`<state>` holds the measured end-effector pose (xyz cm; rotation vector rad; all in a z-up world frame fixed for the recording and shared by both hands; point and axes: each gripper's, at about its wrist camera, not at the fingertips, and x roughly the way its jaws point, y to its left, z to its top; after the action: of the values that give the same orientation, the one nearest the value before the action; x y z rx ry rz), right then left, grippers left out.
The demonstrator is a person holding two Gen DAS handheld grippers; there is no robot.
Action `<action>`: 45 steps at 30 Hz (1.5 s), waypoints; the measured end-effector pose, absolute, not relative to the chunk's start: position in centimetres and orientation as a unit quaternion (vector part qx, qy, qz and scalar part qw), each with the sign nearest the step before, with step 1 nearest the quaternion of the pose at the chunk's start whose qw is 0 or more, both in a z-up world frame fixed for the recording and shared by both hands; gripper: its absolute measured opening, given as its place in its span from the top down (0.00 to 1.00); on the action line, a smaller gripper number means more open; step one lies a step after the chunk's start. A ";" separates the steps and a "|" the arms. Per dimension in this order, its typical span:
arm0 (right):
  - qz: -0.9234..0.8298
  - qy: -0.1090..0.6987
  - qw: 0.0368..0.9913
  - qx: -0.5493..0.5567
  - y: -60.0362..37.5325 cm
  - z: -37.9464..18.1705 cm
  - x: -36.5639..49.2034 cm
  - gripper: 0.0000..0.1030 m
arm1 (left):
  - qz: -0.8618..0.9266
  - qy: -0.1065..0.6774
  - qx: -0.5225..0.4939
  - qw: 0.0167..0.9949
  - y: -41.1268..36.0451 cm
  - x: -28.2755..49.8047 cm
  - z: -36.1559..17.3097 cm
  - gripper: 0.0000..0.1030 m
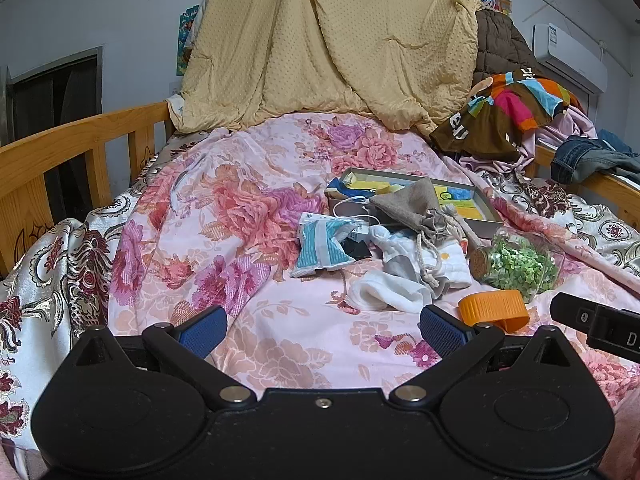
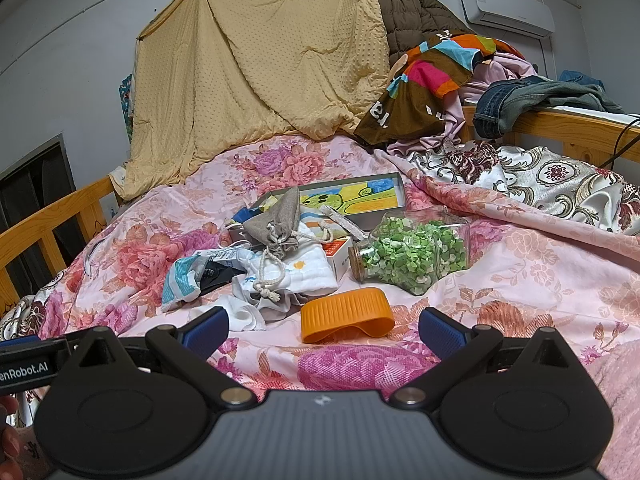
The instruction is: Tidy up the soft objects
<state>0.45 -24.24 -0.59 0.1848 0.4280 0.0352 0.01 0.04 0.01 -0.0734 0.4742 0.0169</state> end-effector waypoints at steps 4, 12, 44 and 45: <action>0.018 0.212 0.973 0.092 -24.2 -0.6 0.5 0.00 | 0.003 0.237 -0.039 0.971 0.1 0.0 0.0 0.01; 0.022 0.211 0.973 0.092 -24.2 -0.8 0.3 0.00 | -0.023 0.252 -0.056 0.966 0.3 0.4 -0.3 0.01; 0.065 0.357 0.930 0.060 -26.9 -4.1 14.3 0.00 | -0.126 0.297 -0.047 0.945 -1.2 16.6 -4.1 0.01; 0.063 0.361 0.929 0.058 -27.0 -4.3 14.8 0.00 | -0.136 0.301 -0.045 0.943 -1.2 17.1 -4.4 0.01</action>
<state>14.77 -26.99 -4.34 0.1190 0.7400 0.1295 17.14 -1.22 -4.40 -0.0913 0.6143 -0.2775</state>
